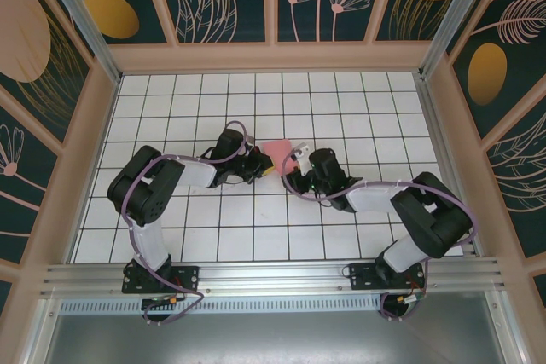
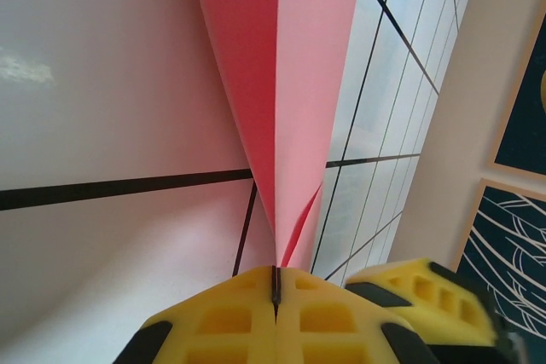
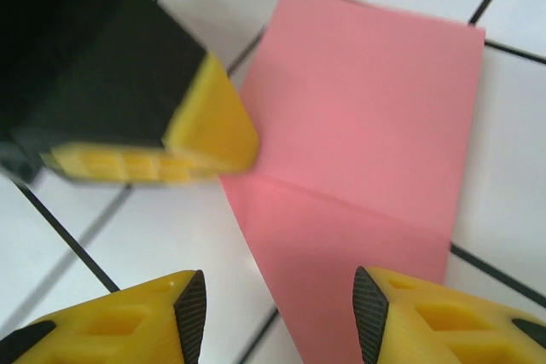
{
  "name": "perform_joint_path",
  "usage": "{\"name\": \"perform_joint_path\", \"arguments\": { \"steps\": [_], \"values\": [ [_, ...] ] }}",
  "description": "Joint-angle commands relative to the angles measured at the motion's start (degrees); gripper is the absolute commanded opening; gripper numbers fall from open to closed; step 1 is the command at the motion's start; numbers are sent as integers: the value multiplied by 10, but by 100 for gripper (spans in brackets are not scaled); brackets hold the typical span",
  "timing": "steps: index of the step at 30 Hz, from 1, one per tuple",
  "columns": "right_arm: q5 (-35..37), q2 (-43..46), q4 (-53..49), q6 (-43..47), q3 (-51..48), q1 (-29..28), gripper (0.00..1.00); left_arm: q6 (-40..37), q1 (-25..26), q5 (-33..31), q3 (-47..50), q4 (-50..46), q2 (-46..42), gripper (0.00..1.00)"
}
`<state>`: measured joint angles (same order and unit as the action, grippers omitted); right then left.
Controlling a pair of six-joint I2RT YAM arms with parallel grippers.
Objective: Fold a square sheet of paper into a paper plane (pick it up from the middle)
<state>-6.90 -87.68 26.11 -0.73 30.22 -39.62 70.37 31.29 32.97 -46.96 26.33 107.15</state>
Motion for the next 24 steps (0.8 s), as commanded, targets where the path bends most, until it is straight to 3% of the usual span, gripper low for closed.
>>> {"name": "perform_joint_path", "arguments": {
  "steps": [1,11,24],
  "values": [
    [52,9,71,106,-19,-11,52,8,3,-2,-16,-15,-19,0],
    [75,-66,148,200,-11,-46,50,13,3,-2,-20,-21,-22,0],
    [125,-130,233,227,-1,-53,40,12,3,-3,-24,-35,-26,0]
  ]
}}
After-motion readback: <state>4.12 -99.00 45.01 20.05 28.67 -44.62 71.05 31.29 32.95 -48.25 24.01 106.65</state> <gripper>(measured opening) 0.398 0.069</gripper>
